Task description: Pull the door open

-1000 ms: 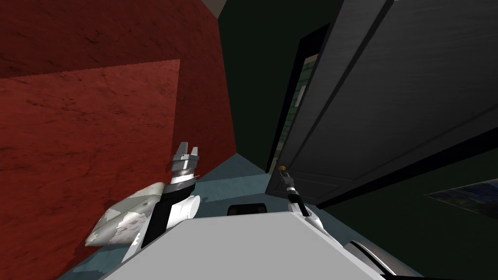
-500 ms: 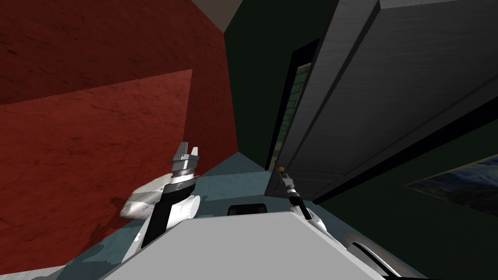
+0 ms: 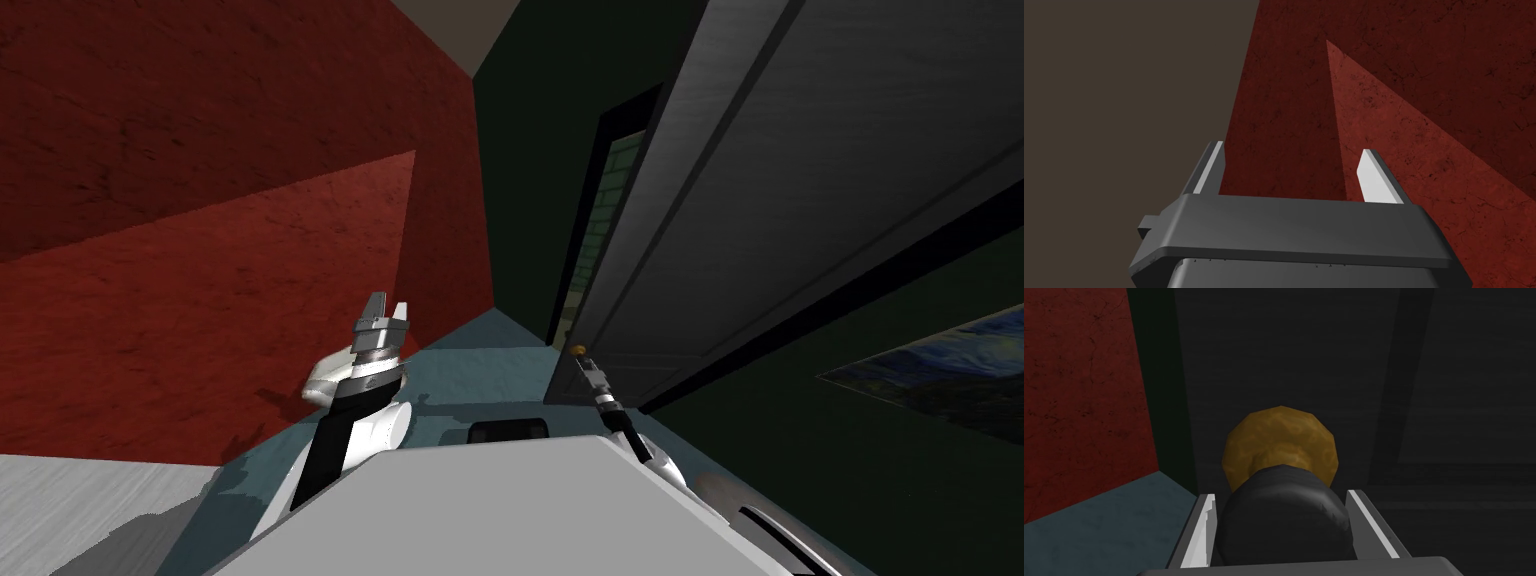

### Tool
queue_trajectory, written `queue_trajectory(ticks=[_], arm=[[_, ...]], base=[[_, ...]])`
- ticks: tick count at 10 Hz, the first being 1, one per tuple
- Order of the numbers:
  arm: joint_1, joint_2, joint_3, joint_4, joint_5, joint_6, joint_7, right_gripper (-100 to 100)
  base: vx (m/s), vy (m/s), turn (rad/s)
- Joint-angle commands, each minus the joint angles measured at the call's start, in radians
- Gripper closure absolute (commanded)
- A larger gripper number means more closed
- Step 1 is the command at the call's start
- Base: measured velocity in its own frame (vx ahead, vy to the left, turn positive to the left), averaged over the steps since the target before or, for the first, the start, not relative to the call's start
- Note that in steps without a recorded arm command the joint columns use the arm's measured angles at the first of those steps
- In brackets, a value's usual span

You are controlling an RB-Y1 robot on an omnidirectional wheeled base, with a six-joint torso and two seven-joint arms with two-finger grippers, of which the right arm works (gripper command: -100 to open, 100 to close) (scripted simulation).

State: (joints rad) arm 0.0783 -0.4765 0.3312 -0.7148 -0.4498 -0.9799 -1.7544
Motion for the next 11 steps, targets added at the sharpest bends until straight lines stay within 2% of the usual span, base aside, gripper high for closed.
queue_trajectory(ticks=[1,3,4,5,10,11], arm=[[0.018,-0.015,0.016,-0.005,0.011,-0.018,-0.022,100],[0.029,-0.03,0.032,-0.005,0.023,-0.038,-0.043,100],[0.024,-0.025,0.027,-0.005,0.019,-0.029,-0.034,100],[0.034,-0.035,0.04,0.005,0.026,-0.054,-0.05,100],[0.068,-0.072,0.075,0.033,0.044,-0.139,-0.098,100],[0.071,-0.075,0.078,0.036,0.046,-0.148,-0.103,100]], base=[[-0.197,-0.043,0.08],[-0.188,-0.062,0.079],[-0.085,-0.018,0.018],[-0.125,-0.048,0.114],[-0.202,-0.069,0.149],[-0.156,-0.062,0.101]])
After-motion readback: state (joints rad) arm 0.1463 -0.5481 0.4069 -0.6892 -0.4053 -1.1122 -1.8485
